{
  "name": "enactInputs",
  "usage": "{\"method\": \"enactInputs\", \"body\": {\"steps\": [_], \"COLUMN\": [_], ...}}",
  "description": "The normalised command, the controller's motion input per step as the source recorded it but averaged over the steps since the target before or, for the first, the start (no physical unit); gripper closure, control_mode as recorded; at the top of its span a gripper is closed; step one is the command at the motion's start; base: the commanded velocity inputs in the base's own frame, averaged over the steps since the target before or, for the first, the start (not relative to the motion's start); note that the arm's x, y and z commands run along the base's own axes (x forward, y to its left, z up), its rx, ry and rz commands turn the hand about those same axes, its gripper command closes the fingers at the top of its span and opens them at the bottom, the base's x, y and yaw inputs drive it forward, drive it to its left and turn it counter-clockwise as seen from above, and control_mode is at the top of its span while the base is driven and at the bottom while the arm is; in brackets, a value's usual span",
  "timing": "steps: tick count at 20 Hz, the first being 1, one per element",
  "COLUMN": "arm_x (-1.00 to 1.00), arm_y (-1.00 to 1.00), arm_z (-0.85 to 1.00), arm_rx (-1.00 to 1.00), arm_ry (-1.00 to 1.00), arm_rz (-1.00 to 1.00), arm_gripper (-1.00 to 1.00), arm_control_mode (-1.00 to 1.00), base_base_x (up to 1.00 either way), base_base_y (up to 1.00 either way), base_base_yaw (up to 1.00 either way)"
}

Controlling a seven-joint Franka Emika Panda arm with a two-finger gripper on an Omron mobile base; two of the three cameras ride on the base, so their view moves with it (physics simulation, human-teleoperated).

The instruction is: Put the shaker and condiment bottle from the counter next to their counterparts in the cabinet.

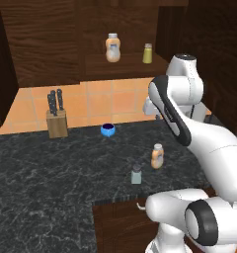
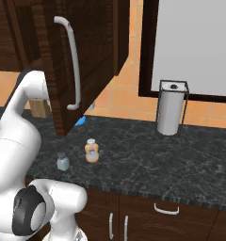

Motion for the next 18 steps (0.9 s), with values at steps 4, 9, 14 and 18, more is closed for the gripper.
{"method": "enactInputs", "body": {"steps": [4,9,14,18], "arm_x": [-0.25,-0.37,-0.37,-0.31], "arm_y": [0.12,0.46,0.40,0.33], "arm_z": [-0.17,-0.28,-0.33,-0.66], "arm_rx": [-0.07,-0.20,-0.07,-0.02], "arm_ry": [-0.05,-0.15,-0.29,-0.34], "arm_rz": [0.00,-0.03,-0.43,-0.47], "arm_gripper": [-1.00,-1.00,-1.00,-1.00], "arm_control_mode": [-1.00,-1.00,-1.00,-1.00], "base_base_x": [0.00,0.00,0.00,0.00], "base_base_y": [0.00,0.00,0.00,0.00], "base_base_yaw": [0.00,0.00,0.00,0.00]}}
